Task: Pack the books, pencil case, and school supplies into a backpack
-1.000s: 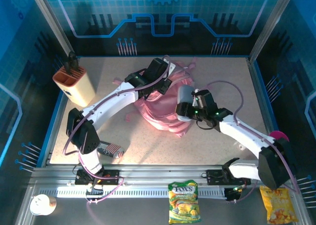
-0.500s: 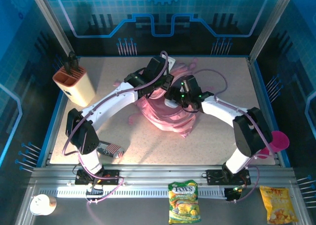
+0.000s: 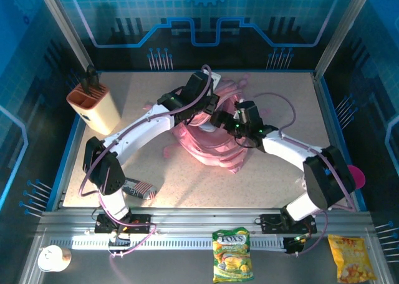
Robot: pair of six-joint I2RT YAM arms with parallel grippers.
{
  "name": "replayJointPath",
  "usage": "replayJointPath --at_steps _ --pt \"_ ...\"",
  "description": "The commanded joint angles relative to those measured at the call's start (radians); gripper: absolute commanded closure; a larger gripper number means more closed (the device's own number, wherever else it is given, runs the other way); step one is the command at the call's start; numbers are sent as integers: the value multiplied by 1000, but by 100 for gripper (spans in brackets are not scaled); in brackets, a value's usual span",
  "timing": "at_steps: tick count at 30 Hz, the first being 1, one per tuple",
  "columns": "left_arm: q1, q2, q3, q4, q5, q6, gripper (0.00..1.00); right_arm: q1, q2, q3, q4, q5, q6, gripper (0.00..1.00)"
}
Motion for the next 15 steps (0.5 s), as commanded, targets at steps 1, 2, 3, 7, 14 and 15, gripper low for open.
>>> replayJointPath --at_steps 1,2,3,7,14,15 --pt "-8 -54 -2 134 5 -33 100 -4 -59 -62 0 -3 9 15" --pt "-8 -56 -3 132 8 -34 100 -1 -65 -71 -3 -5 18 18" --pt "-8 -56 -6 131 11 -36 100 -1 -69 -77 -5 -11 30 20" --pt "-8 -56 -7 130 25 -40 100 23 -38 -71 34 -43 72 30" --pt "-8 -58 -3 116 32 -42 100 46 86 -2 67 -69 107 51" --pt "-7 -59 -3 114 36 -43 100 48 103 25 78 -66 113 54"
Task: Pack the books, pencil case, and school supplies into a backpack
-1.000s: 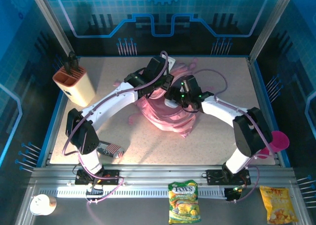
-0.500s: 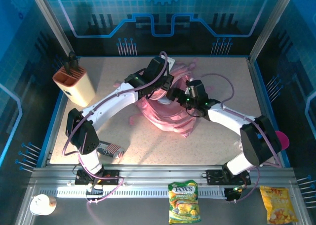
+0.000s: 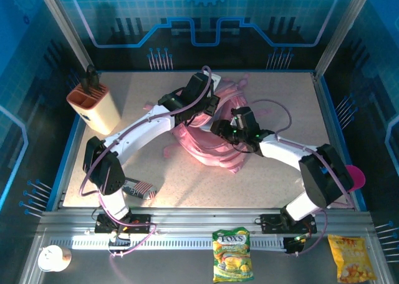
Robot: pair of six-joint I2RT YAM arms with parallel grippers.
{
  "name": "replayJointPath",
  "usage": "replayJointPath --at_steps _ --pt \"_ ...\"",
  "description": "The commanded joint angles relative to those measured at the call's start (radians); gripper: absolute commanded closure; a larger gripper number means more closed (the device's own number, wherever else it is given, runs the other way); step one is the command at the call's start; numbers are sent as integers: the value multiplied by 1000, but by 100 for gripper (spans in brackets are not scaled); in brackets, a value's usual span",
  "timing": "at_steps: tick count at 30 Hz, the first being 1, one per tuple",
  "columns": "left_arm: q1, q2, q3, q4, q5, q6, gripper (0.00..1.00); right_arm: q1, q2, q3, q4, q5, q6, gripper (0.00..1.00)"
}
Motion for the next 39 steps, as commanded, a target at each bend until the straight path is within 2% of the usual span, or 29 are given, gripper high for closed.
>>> replayJointPath --at_steps 1,7,16,20,25,31,35,39 --pt "-7 -60 14 106 26 -31 100 11 55 58 50 -9 24 57" --pt "-7 -63 13 97 33 -36 100 0 141 105 108 47 22 65" --pt "-6 -64 19 98 48 -42 100 -24 315 258 188 109 51 68" --pt "-5 -61 26 92 39 -45 100 -26 335 272 221 99 66 68" --pt "3 -51 29 91 37 -53 100 -33 220 152 282 90 57 62" --pt "13 -22 36 96 66 -68 100 -61 -35 -69 270 77 39 52" --pt "15 21 58 87 122 -75 100 -97 -203 -192 186 117 48 46" --pt "15 83 100 61 243 -96 100 -126 -372 -228 -8 209 -14 34"
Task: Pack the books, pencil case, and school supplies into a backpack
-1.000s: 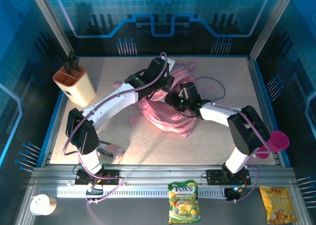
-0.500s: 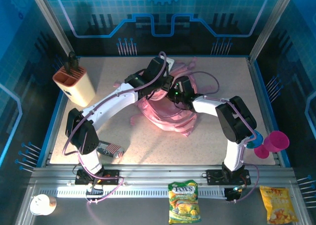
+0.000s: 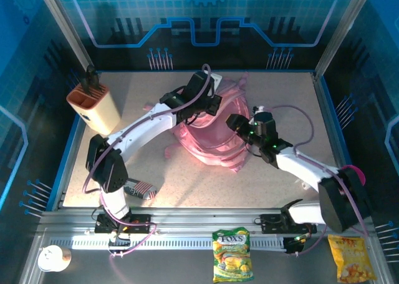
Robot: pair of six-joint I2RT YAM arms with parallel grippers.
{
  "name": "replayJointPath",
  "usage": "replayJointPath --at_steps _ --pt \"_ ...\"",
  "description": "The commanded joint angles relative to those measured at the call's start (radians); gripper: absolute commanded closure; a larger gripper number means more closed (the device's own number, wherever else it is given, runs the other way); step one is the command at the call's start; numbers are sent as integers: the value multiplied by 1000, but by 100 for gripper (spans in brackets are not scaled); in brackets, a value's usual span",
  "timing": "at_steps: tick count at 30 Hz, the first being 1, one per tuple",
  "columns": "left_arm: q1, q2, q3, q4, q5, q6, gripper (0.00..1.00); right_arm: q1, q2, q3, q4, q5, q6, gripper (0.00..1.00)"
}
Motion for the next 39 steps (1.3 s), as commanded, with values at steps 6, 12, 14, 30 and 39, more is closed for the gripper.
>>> replayJointPath --at_steps 6,12,14,30,39 --pt "5 107 114 45 258 -102 71 -46 -247 4 -298 167 -154 20" --pt "42 59 33 65 295 -185 43 -60 -279 26 -340 168 -200 10" --pt "70 18 -31 89 305 -236 37 -61 -270 31 -342 160 -202 9" --pt "440 -298 -729 470 439 -713 35 -47 -173 61 -300 88 -158 12" --pt "473 -176 -781 633 551 -826 44 -3 -143 85 -292 104 -181 2"
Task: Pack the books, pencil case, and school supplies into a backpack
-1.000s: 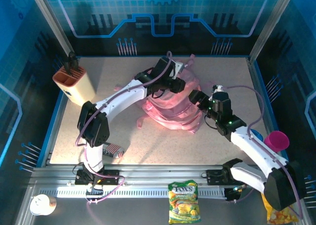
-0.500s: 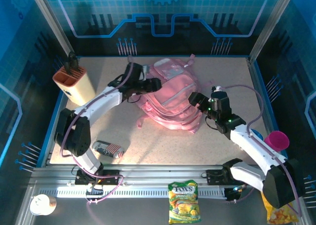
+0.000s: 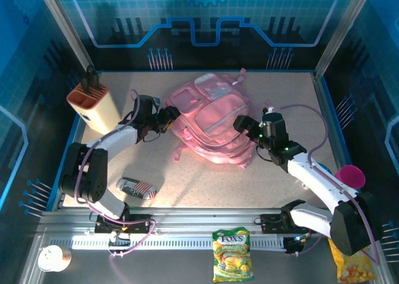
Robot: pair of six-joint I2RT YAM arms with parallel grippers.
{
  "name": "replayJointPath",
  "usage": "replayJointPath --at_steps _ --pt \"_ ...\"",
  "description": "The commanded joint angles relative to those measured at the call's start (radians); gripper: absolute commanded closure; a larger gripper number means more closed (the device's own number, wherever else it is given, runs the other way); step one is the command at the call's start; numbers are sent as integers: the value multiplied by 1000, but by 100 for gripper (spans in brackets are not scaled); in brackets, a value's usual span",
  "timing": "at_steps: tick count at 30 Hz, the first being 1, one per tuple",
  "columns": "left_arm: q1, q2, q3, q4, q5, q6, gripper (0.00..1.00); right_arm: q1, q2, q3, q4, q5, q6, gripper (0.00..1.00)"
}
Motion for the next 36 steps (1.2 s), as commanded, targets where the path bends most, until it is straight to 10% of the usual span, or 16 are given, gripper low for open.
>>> replayJointPath --at_steps 1,23,36 --pt "4 61 -4 93 63 -63 46 23 11 39 10 7 -11 2" --pt "-5 242 85 216 182 -98 68 65 124 48 60 -78 32 3" --pt "-7 159 45 169 166 -61 99 36 373 224 81 -216 -32 7"
